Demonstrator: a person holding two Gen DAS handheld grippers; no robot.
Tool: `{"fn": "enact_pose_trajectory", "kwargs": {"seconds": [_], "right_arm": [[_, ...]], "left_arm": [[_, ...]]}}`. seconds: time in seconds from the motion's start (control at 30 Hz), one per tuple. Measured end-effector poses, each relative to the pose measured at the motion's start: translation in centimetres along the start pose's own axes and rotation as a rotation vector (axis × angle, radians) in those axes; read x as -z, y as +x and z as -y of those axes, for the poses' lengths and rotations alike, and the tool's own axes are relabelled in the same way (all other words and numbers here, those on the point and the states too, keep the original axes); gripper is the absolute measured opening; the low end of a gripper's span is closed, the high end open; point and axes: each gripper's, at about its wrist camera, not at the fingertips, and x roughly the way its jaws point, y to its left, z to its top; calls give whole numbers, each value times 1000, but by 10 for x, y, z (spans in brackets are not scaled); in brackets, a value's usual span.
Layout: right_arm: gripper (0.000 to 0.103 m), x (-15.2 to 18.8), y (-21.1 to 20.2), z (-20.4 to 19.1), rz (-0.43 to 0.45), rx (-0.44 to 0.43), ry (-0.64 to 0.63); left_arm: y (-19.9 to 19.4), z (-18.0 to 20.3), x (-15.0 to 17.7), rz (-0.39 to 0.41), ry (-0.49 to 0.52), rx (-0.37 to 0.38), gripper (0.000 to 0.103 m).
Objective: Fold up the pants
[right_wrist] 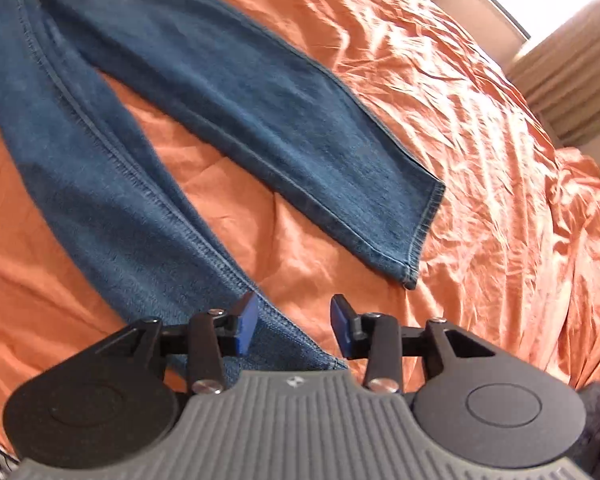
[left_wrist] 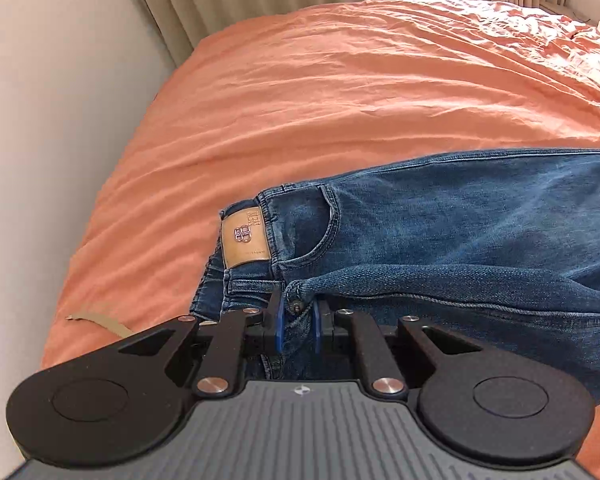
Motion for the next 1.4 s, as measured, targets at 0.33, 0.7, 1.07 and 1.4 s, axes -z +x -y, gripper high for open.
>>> {"fn": "enact_pose_trajectory", "kwargs": {"seconds": [0.33, 0.7, 1.07, 1.4], "right_arm": [[34, -34, 63, -8, -195, -253, -220], [0, -4, 14, -45, -119, -145, -222], [0, 37, -132, -57, 181, 274, 107], [0, -4, -162, -28, 222, 440, 228]], "left_arm": [[14, -1, 10, -22, -27, 2, 14], [3, -2, 19, 7, -18, -1, 15], [-72, -28, 63, 191, -135, -9, 14], [-121, -40, 27, 339, -171, -22, 14]]}}
